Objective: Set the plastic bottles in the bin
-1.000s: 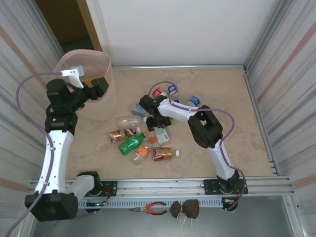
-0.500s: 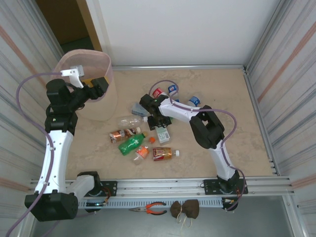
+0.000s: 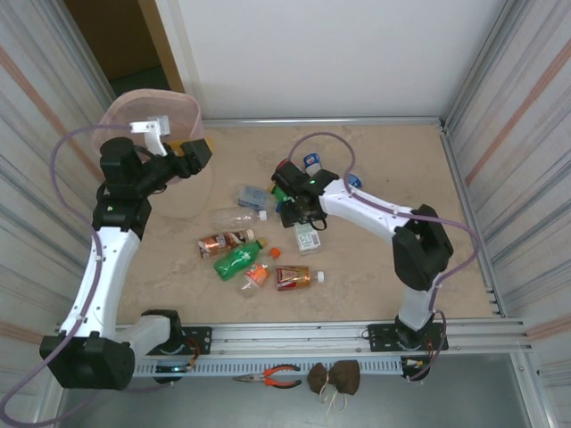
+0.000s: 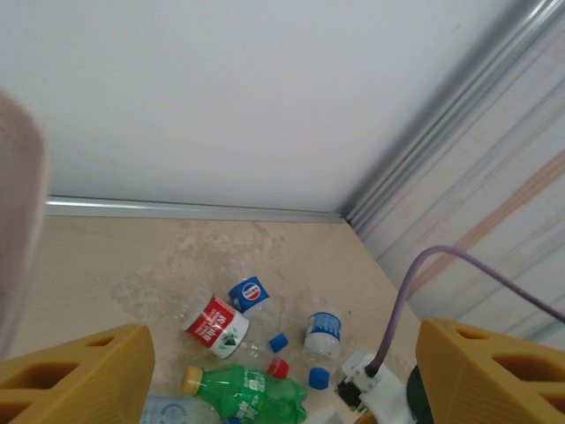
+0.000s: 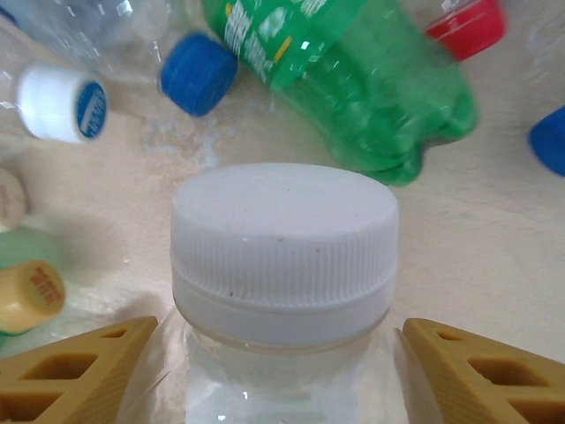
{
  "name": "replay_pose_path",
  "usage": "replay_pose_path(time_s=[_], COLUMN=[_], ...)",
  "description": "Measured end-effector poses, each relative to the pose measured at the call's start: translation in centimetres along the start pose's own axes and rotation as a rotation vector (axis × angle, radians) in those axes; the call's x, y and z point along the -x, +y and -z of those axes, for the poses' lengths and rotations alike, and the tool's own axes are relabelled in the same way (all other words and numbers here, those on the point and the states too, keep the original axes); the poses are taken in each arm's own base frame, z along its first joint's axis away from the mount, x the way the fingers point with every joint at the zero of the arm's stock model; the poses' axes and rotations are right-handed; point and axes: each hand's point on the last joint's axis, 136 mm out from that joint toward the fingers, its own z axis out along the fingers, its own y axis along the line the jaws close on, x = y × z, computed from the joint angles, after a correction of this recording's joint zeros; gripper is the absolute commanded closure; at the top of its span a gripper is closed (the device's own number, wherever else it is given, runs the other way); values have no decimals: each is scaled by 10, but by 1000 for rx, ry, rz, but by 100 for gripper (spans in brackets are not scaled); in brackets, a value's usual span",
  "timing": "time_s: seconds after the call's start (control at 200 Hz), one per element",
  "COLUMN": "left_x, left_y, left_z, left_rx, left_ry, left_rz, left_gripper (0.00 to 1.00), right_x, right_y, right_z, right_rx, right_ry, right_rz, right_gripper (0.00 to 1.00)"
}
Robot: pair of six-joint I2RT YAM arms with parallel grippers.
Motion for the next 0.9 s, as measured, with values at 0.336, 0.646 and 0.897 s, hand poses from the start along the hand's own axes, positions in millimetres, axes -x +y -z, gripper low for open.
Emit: replay_pose_path(time_s=[0.336,0.646,0.897], left_x=[-8,-37,-68], left_y=[-56,-104,-139], left_z=[-31,-54,-67], left_rx=[-162,-304,-400], left_ry=[15,75,124], left_rz=[-102,-205,-281], left_gripper=[20,20,20], right_x=[36,58,65], right_y=[-48,-85,-101], right_z=[86,154,193], right_rx=[109,180,210], right_ry=[-314,-598,-759], right_rz=[-178,-345,-440], right_gripper=[40,40,40])
